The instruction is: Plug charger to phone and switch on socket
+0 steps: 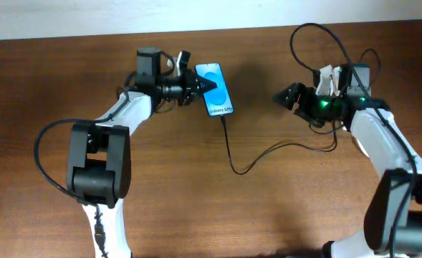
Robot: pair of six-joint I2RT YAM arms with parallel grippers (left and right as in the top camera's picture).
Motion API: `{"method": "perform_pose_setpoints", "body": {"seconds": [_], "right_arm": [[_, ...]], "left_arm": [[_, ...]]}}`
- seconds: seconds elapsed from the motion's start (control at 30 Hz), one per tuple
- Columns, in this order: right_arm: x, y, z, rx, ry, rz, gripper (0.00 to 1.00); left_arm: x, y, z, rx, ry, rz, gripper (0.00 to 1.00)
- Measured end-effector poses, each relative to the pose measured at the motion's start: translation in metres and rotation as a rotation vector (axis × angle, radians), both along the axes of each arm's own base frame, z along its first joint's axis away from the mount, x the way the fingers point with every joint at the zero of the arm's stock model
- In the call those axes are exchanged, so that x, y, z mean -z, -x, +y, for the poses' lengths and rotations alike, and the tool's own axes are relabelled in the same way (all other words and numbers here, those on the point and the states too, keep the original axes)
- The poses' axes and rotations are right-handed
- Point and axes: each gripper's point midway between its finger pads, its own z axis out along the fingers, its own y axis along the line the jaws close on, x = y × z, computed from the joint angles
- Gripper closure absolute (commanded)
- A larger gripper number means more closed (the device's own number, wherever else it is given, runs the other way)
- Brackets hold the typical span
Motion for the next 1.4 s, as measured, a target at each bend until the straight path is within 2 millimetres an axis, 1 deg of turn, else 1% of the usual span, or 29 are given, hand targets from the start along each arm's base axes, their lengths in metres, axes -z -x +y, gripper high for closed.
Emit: {"method": "perform_pose_setpoints", "body": {"seconds": [0.07,0.1,0.17,0.27,0.33,0.47,0.5,0.53,0.57,0.7,0.73,0.77,0.8,0.87,0.9,0.93,0.97,1.0,1.03,1.1,1.13,1.17,1.2,1.27,1.3,1.33,1.37,1.4], "right_arm": [[-0.008,0.003,-0.002,-0.003,0.027,-0.019,0.01],[-0.009,0.005,-0.003,-0.002,0.037,-0.015,0.01],[-0.009,0.01,-0.004,-0.007,0.052,-0.005,0.01],[-0.005,0.016,-0.005,-0.007,0.061,0.027,0.01],[-0.003,0.018,-0.005,-0.007,0.063,0.038,0.01],[0.001,0.026,-0.004,-0.012,0.06,0.074,0.01],[0.001,0.027,-0.004,-0.013,0.06,0.081,0.01],[0.002,0.029,-0.004,-0.016,0.06,0.089,0.01],[0.003,0.03,-0.004,-0.018,0.06,0.094,0.01],[0.004,0.034,-0.003,-0.022,0.06,0.108,0.01],[0.004,0.034,-0.003,-0.022,0.06,0.111,0.01],[0.005,0.035,-0.003,-0.022,0.059,0.115,0.01],[0.005,0.036,-0.003,-0.023,0.059,0.117,0.01],[0.005,0.036,-0.003,-0.024,0.059,0.118,0.01],[0.005,0.036,-0.003,-0.024,0.06,0.118,0.01],[0.005,0.036,-0.003,-0.025,0.06,0.118,0.01],[0.005,0.037,-0.003,-0.025,0.059,0.12,0.01],[0.005,0.037,-0.003,-0.025,0.059,0.123,0.01],[0.005,0.037,-0.003,-0.025,0.059,0.123,0.01],[0.005,0.037,-0.003,-0.025,0.059,0.124,0.01],[0.005,0.037,-0.003,-0.026,0.059,0.123,0.01],[0.006,0.038,-0.003,-0.024,0.063,0.126,0.0],[0.007,0.037,-0.006,-0.017,0.076,0.13,0.0],[0.009,0.044,-0.015,0.001,0.142,0.171,0.01],[0.002,0.043,-0.028,0.023,0.22,0.177,0.01],[-0.008,0.038,-0.039,0.048,0.29,0.159,0.07],[-0.017,0.035,-0.051,0.075,0.357,0.15,0.23],[-0.026,0.03,-0.064,0.103,0.421,0.128,0.54]], "left_arm": [[0.01,0.004,0.002,0.006,-0.094,0.023,1.0],[0.018,0.01,0.003,0.014,-0.162,0.041,1.0],[0.026,0.014,0.0,0.038,-0.264,-0.004,1.0],[0.032,0.016,-0.005,0.083,-0.427,-0.106,1.0],[0.037,0.016,-0.004,0.103,-0.498,-0.163,1.0],[0.05,0.012,0.002,0.1,-0.551,-0.172,1.0],[0.059,0.011,0.003,0.098,-0.56,-0.154,1.0],[0.072,0.012,0.004,0.099,-0.562,-0.117,1.0],[0.076,0.014,0.003,0.101,-0.544,-0.093,1.0],[0.078,0.012,0.006,0.094,-0.533,-0.072,0.99],[0.079,0.012,0.006,0.093,-0.531,-0.065,0.89],[0.081,0.012,0.008,0.09,-0.532,-0.051,0.72],[0.082,0.013,0.01,0.086,-0.547,-0.04,0.71],[0.093,0.016,0.021,0.072,-0.628,-0.01,0.55],[0.102,0.018,0.029,0.067,-0.679,0.008,0.5],[0.106,0.016,0.035,0.056,-0.708,0.013,0.48],[0.105,0.016,0.036,0.055,-0.718,0.011,0.48],[0.105,0.015,0.039,0.051,-0.734,0.01,0.44],[0.105,0.015,0.039,0.051,-0.746,0.008,0.37],[0.103,0.014,0.04,0.049,-0.752,0.003,0.27],[0.102,0.014,0.041,0.05,-0.763,-0.003,0.18],[0.101,0.014,0.042,0.049,-0.771,-0.001,0.01],[0.1,0.014,0.045,0.042,-0.791,0.001,0.01],[0.098,0.016,0.05,0.04,-0.822,0.004,0.01],[0.099,0.019,0.056,0.042,-0.847,0.025,0.01],[0.098,0.022,0.059,0.045,-0.861,0.043,0.01],[0.099,0.028,0.066,0.05,-0.885,0.076,0.01],[0.099,0.032,0.071,0.053,-0.9,0.097,0.01]]}}
